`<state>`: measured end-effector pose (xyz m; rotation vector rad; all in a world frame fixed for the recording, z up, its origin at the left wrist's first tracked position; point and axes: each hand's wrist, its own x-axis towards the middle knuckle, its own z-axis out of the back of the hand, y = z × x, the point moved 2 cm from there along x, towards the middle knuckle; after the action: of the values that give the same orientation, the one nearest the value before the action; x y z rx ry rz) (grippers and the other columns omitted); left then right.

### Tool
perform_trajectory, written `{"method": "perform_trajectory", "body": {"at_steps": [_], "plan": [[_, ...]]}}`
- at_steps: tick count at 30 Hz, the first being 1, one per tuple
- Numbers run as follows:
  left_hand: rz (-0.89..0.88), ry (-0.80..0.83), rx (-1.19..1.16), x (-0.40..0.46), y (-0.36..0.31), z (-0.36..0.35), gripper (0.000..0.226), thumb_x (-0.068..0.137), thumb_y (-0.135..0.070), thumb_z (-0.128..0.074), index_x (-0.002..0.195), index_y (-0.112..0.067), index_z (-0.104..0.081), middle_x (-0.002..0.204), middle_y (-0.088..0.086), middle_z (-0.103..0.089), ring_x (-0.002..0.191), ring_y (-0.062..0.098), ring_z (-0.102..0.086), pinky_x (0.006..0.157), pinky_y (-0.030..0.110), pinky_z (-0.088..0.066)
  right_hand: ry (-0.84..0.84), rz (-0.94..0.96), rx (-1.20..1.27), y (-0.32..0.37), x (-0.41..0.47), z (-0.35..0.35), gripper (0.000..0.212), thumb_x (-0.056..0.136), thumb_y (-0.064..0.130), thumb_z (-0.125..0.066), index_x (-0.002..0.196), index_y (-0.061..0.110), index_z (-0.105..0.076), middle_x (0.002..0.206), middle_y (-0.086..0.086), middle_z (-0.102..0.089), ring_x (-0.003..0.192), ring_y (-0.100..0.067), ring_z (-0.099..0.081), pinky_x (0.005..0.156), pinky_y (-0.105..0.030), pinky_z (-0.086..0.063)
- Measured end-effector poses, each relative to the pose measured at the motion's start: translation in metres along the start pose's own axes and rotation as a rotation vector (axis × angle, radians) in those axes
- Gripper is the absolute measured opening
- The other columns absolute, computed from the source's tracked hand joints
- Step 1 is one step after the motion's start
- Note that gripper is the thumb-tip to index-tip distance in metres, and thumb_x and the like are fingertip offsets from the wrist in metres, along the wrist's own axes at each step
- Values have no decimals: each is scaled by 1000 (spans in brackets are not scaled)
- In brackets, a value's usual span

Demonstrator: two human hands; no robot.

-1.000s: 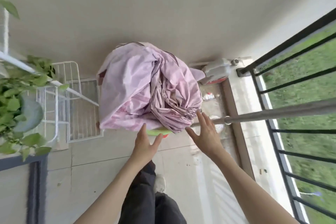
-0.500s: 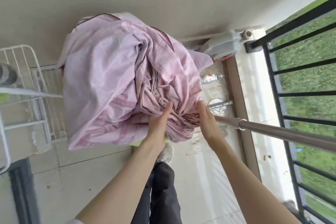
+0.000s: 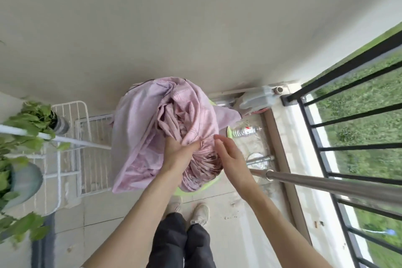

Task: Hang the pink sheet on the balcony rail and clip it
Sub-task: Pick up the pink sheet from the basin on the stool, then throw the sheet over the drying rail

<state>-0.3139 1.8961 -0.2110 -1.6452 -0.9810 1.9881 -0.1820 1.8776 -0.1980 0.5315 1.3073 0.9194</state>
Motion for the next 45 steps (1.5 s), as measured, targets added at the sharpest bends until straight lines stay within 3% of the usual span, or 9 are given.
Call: {"method": "perform_trajectory", "body": {"at_steps": [3,9,16,24,27,29,33,37,45], "plan": [[-151,29,82,-23,-50,13,53,67,-15,-76,115,-9,-56,105,5,-67,96,18,-65,89,37,-52,50,130,-74,44,-4,5,46,90,37,-54,135,28,-44,131,10,-42,123,-5,-42,106,-31,-35],[-422,86,138,-83,-137,38,22,81,-7,-68,94,-20,-56,81,-11,-62,56,-18,-56,54,1,-41,368,232,25,130,-37,8,65,90,46,-51,146,32,-21,147,19,-30,130,7,-30,110,-20,-23],[-617,97,147,-139,-216,66,18,78,-12,-71,85,-26,-62,94,-4,-70,89,8,-67,87,32,-51,409,470,-1,216,-78,11,67,81,36,-66,141,29,-36,137,9,-51,127,-7,-46,108,-41,-37],[-917,156,147,-223,-309,86,32,74,-22,-68,103,-14,-58,107,9,-68,103,19,-64,96,46,-47,262,774,10,318,-136,30,86,69,56,-70,142,28,-34,133,2,-55,123,-12,-50,104,-40,-41],[-1059,124,151,-262,-350,87,41,69,-30,-68,99,-4,-59,102,20,-67,99,30,-64,92,51,-48,210,869,41,361,-163,48,58,85,30,-66,137,23,-41,96,18,-66,80,9,-58,69,-10,-43],[-1163,107,143,-292,-378,85,39,71,-27,-71,95,1,-59,98,23,-67,96,34,-64,88,52,-49,163,939,34,390,-186,60,51,86,29,-64,134,25,-45,77,20,-62,61,6,-52,55,-9,-39],[-1337,112,103,-348,-429,75,41,71,-29,-74,97,-2,-59,99,17,-68,94,27,-66,89,47,-50,55,1062,55,440,-237,83,68,75,55,-63,136,33,-42,121,-27,-56,110,-41,-55,90,-56,-47],[-1462,236,91,-395,-465,62,43,70,-34,-73,102,-9,-59,104,8,-67,97,18,-65,93,44,-49,-85,1157,66,473,-290,110,62,81,48,-59,137,26,-42,128,5,-59,117,-5,-55,104,-33,-41],[-1406,770,40,-447,-481,44,34,82,-23,-68,112,-12,-56,108,8,-67,98,20,-67,91,38,-52,-408,1194,66,473,-375,133,53,89,35,-53,139,22,-39,116,9,-62,100,5,-60,89,-16,-48]]}}
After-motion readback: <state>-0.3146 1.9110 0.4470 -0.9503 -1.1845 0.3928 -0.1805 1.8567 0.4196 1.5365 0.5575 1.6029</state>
